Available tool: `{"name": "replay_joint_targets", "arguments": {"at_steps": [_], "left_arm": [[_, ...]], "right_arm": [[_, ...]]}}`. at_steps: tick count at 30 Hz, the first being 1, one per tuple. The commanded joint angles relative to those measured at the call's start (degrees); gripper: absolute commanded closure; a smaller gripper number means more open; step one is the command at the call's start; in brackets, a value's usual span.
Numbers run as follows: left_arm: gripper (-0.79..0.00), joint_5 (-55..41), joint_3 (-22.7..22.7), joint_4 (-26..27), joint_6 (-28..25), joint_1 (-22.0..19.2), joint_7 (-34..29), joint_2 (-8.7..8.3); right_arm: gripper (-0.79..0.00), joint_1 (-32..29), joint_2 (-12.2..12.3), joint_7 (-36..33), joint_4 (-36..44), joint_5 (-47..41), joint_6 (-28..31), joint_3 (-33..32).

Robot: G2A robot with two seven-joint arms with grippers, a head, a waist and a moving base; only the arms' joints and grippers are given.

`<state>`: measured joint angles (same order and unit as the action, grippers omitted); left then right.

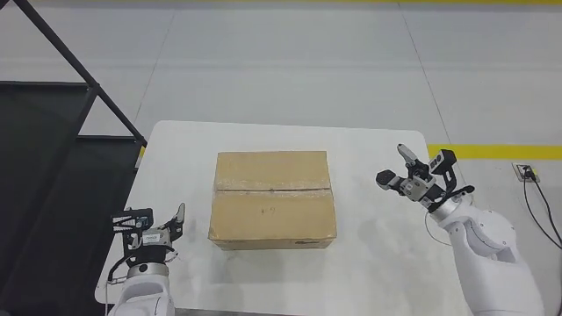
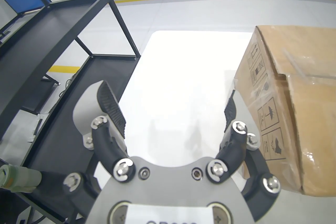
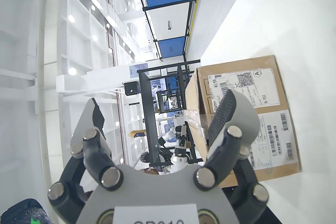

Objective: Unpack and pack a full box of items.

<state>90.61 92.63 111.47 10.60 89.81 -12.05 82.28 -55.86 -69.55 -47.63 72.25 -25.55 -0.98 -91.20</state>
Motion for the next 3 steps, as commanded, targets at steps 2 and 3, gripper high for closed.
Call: {"name": "replay_joint_targets", "arguments": {"at_steps": [2, 3], "left_arm": [[-0.784, 0.0, 0.0, 0.0, 0.0, 0.0, 0.0, 0.0], [-0.784, 0.0, 0.0, 0.0, 0.0, 0.0, 0.0, 0.0]], "right_arm": [[-0.785, 0.0, 0.0, 0.0, 0.0, 0.0, 0.0, 0.0], [-0.785, 0.0, 0.0, 0.0, 0.0, 0.0, 0.0, 0.0]]}}
